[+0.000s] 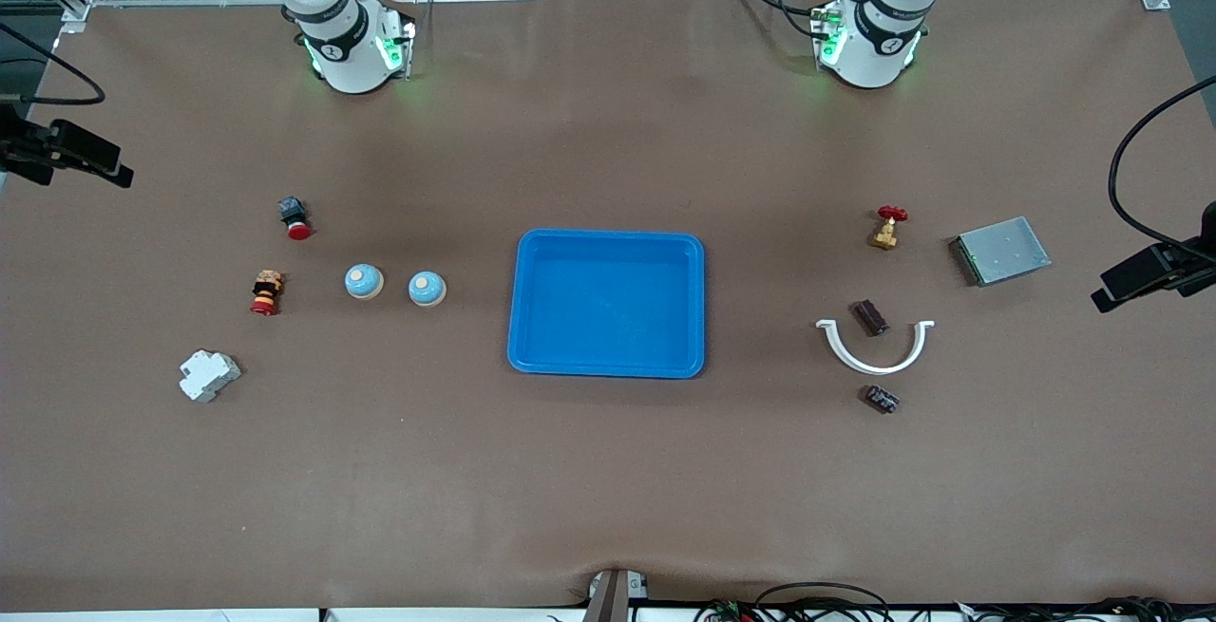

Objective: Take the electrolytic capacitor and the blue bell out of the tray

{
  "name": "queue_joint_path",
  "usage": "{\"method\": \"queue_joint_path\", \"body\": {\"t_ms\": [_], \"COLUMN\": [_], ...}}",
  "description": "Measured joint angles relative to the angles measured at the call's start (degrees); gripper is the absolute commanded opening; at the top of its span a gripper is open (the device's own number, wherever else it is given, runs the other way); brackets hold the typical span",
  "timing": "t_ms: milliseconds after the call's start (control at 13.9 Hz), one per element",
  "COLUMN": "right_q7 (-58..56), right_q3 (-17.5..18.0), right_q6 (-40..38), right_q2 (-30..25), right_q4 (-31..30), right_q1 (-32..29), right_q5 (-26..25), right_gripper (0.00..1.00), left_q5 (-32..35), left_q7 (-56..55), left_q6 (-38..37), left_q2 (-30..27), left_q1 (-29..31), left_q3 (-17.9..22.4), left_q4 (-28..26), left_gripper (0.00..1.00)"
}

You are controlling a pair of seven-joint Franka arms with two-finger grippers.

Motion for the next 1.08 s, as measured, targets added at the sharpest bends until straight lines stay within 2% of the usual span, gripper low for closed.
{"method": "queue_joint_path", "body": {"t_ms": [360, 863, 1079], "right_q7": [0.0, 0.0, 0.0], "right_q3": [0.01, 0.05, 0.05], "right_q6": [-1.46, -2.95, -3.01], "right_q2": [-0.02, -0.04, -0.04], "right_q4": [0.96, 3.47, 3.72], "right_q1": [-0.07, -0.28, -0.31], "right_q5": [0.0, 0.0, 0.0], "right_gripper": [1.0, 1.0, 1.0], "left_q5": [-0.27, -0.7, -0.76], "left_q7": [6.33, 6.06, 1.77], "left_q6": [-1.98, -2.18, -2.18], "left_q2": [-0.24, -0.37, -1.04], "left_q1": [0.79, 0.62, -1.29], "left_q3": [0.12, -0.33, -0.45], "left_q4": [-0.04, -0.27, -0.24], "left_gripper": [1.0, 1.0, 1.0]}}
